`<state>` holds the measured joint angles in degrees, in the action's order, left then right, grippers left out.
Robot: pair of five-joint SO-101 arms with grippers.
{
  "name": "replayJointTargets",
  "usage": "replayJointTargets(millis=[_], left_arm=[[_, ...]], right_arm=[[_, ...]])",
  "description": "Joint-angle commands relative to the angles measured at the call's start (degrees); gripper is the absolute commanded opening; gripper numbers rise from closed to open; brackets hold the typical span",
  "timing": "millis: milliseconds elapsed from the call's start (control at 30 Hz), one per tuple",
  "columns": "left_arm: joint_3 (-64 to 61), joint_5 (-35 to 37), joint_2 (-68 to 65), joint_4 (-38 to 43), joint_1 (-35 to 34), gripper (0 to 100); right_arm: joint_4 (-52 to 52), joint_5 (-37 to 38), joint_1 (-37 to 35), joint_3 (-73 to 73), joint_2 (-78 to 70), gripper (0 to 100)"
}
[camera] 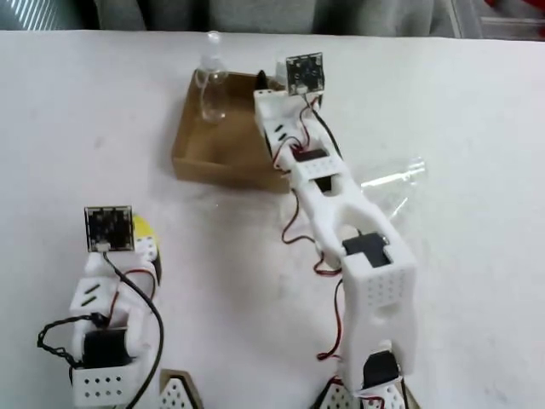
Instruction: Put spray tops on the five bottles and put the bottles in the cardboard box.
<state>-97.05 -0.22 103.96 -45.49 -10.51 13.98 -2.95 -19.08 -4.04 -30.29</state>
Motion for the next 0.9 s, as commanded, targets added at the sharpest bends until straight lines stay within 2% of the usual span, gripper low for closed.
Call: replayJointTargets(millis=[0, 867], left_arm=[[0.1, -0.4, 0.7, -0.4, 0.9, 3], [0.1, -0.4, 0.7, -0.4, 0.9, 3]], right_arm=[[-1.3, -0.4, -0.4, -0.7, 6.8, 36.6], [-1.3, -0.4, -2.2, -16.4, 27.3, 36.6]])
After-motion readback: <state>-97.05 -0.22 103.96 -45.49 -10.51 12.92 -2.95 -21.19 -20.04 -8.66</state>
